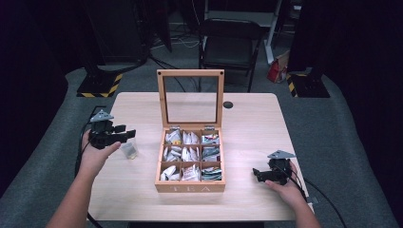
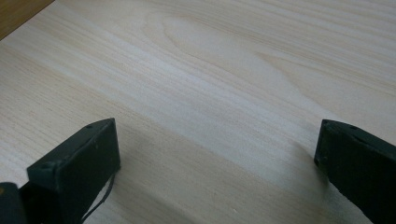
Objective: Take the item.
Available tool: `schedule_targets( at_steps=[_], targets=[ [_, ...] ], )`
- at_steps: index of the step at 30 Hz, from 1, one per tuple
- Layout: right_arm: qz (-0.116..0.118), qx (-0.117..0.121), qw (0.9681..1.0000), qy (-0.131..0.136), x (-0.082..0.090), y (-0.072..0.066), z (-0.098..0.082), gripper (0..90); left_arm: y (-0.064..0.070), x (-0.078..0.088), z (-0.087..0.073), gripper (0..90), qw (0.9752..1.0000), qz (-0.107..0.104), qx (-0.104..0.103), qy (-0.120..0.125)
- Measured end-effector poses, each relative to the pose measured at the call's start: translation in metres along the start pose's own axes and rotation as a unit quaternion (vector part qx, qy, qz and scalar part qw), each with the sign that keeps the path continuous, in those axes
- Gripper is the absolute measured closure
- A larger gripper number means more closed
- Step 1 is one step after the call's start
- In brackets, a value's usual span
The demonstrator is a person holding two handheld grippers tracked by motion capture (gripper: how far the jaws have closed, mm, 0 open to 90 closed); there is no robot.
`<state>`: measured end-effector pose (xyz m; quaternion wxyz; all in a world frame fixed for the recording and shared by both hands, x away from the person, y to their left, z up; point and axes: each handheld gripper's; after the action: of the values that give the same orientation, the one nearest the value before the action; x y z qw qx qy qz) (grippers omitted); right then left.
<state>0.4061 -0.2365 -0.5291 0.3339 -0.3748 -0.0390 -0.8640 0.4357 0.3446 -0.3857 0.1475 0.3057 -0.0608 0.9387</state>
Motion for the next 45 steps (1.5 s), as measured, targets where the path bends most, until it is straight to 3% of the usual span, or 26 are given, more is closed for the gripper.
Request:
schedule_targets(
  at_steps=[4,21,38,45],
  targets=[
    [0.000,0.001,1.0000,0.000,0.000,0.000,0.000,0.0,0.004,0.002,0.001,44.3,1.0000,0.000,0.003,0.000],
    [0.000,-0.002,1.0000,0.000,0.000,0.000,0.000,0.0,0.016,0.017,-0.008,44.6,0.9997,-0.015,-0.018,0.008],
    [0.000,0.001,1.0000,0.000,0.000,0.000,0.000,0.0,0.030,0.015,-0.043,45.4,0.9992,-0.029,-0.028,0.002],
    [0.000,0.000,1.0000,0.000,0.000,0.000,0.000,0.0,0.034,0.013,-0.058,46.3,0.9991,-0.035,-0.022,0.005]
  ],
)
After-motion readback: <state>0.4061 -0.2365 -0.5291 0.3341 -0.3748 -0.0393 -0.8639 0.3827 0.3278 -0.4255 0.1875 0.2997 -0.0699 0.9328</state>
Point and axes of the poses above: each handheld gripper's, and its own axes: x roughly backward along the jaws, z roughly out of its top, y roughly to its right, and after that the axes turned 14 degrees about z, right-handed
